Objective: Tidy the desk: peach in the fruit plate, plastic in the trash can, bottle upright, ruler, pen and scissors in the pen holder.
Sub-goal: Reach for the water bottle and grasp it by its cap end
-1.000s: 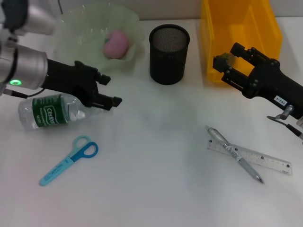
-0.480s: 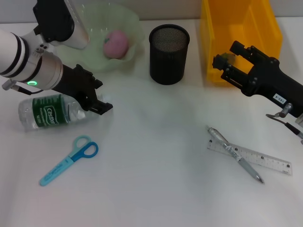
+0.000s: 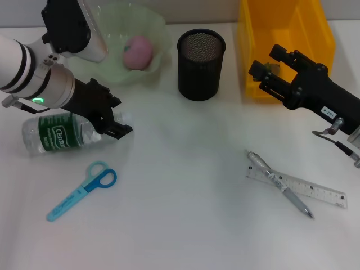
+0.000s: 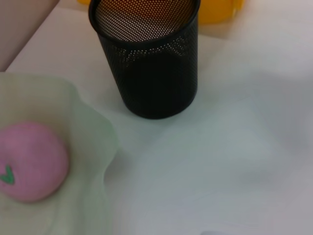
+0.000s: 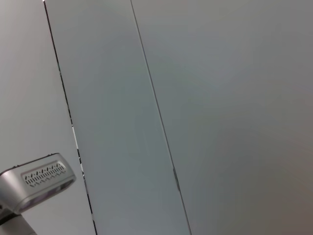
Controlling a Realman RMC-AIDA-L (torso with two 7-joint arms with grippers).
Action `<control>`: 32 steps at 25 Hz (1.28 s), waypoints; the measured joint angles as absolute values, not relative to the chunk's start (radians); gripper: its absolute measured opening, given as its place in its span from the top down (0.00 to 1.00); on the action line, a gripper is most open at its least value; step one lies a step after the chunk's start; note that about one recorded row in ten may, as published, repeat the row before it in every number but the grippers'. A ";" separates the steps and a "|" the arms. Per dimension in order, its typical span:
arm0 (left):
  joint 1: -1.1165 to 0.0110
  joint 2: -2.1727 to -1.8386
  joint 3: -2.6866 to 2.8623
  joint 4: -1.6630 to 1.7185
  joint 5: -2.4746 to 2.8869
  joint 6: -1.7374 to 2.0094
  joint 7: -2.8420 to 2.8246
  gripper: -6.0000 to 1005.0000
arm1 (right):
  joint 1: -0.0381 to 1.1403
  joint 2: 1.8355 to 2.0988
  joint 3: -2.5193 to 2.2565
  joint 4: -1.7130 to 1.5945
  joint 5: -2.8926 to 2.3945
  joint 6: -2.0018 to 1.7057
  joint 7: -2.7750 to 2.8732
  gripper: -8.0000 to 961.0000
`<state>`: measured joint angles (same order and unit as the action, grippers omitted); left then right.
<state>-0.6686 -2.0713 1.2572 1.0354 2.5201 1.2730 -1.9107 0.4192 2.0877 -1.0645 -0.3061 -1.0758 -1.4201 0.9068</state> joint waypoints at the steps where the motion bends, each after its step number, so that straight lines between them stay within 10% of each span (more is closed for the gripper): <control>1: -0.669 -2.071 1.258 1.037 2.520 1.276 -1.911 0.30 | 0.419 2.088 -1.065 -0.306 -1.076 -1.420 0.907 0.25; 32: -0.684 -2.074 1.313 1.017 2.569 1.255 -1.934 0.30 | 0.434 2.087 -1.065 -0.286 -1.065 -1.417 0.906 0.25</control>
<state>-0.6836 -2.0739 1.3131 1.0172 2.5691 1.2550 -1.9344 0.4341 2.0872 -1.0645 -0.2855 -1.0645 -1.4173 0.9058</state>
